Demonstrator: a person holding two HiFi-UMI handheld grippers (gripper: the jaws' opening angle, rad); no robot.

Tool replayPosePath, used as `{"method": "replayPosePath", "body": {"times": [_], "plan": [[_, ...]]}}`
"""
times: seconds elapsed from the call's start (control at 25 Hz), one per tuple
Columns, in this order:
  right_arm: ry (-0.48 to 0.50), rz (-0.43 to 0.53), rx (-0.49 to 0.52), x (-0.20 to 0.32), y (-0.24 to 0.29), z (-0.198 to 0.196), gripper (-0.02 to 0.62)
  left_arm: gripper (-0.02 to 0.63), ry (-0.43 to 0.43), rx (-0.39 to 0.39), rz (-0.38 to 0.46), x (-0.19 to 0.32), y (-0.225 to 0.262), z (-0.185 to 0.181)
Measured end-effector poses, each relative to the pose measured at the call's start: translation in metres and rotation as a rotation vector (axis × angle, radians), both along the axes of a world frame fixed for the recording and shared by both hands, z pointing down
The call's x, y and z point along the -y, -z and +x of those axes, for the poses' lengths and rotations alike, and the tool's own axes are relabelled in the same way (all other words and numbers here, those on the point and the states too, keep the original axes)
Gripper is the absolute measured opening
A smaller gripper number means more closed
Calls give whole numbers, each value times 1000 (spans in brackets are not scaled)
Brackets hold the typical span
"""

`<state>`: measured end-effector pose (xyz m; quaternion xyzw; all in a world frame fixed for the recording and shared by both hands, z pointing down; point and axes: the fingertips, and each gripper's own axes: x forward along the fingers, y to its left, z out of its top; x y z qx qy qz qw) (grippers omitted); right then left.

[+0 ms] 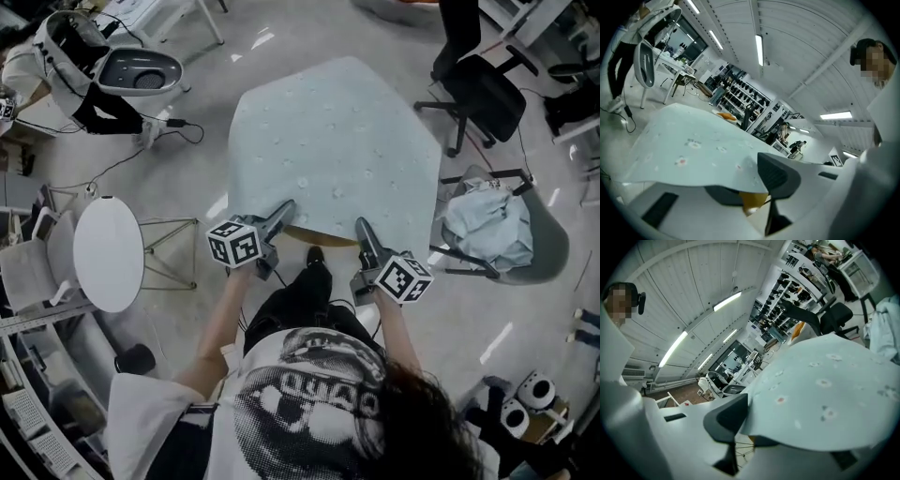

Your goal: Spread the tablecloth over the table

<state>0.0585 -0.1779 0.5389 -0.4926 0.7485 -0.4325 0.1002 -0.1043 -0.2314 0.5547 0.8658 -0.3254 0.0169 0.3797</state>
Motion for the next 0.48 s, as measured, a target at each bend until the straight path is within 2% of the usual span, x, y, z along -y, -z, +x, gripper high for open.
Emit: {"method": "replayPosePath", "body": {"times": [0.24,0.48], "plan": [[7,-35,33,-31,-20,-30,26,97,-33,110,-17,-25,-25,-25],[25,-84,-9,-73,-54,-51,14,95,-88,258,5,-64,-53,-40]]}}
